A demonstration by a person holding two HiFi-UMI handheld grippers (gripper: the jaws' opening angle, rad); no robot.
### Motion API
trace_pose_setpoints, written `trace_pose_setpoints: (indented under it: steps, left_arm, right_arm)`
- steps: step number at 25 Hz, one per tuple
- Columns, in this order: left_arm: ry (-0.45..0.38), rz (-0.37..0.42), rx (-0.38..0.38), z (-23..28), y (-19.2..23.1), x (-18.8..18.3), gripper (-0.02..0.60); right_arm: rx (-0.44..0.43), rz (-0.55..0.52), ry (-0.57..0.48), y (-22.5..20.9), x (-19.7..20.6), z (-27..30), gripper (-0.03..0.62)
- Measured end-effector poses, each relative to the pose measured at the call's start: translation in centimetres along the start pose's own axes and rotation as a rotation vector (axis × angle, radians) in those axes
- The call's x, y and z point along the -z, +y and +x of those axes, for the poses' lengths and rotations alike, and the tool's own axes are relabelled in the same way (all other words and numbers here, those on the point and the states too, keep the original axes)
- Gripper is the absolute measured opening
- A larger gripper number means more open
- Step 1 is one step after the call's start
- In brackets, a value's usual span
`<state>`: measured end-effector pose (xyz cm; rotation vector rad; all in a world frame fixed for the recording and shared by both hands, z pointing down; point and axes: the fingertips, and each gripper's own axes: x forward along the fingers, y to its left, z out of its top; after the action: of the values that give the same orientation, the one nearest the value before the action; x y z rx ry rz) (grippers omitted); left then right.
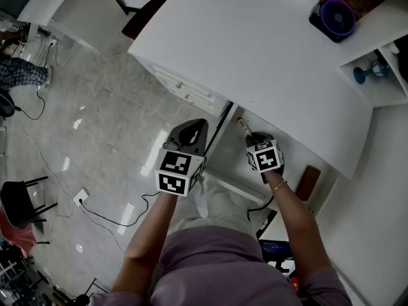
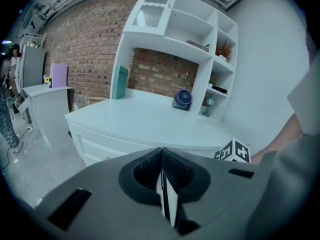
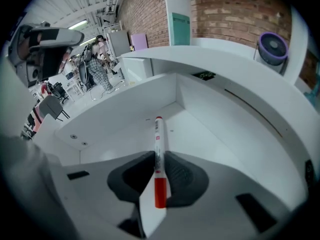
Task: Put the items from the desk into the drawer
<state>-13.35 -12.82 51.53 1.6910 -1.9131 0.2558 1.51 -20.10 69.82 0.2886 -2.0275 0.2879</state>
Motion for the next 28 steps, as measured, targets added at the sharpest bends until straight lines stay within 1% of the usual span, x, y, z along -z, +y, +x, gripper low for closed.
trace_pose_setpoints:
  steps: [4, 19, 24, 28]
  left_arm:
    - [0.000, 0.005, 0.000, 0.1, -0.1, 0.0, -0.002]
    - [-0.004, 0.010, 0.004, 0.0, -0.1, -0.1, -0.002]
    - [-0.009, 0.013, 0.008, -0.2, 0.0, -0.3, -0.002]
    - [-0.017, 0.015, 0.014, -0.3, -0.1, -0.5, -0.002]
  right_arm:
    - [0.002, -0.004, 0.013, -0.1, 0.4, 0.3, 0.071]
    - [0.014, -0.016, 0.011, -0.1, 0.4, 0.4, 0.078]
    - [0.017, -0.012, -0.007, 0.1, -0.1, -0.1, 0.100]
    - [0.020, 0.002, -0.040, 0.2, -0.8, -1.0, 0.101]
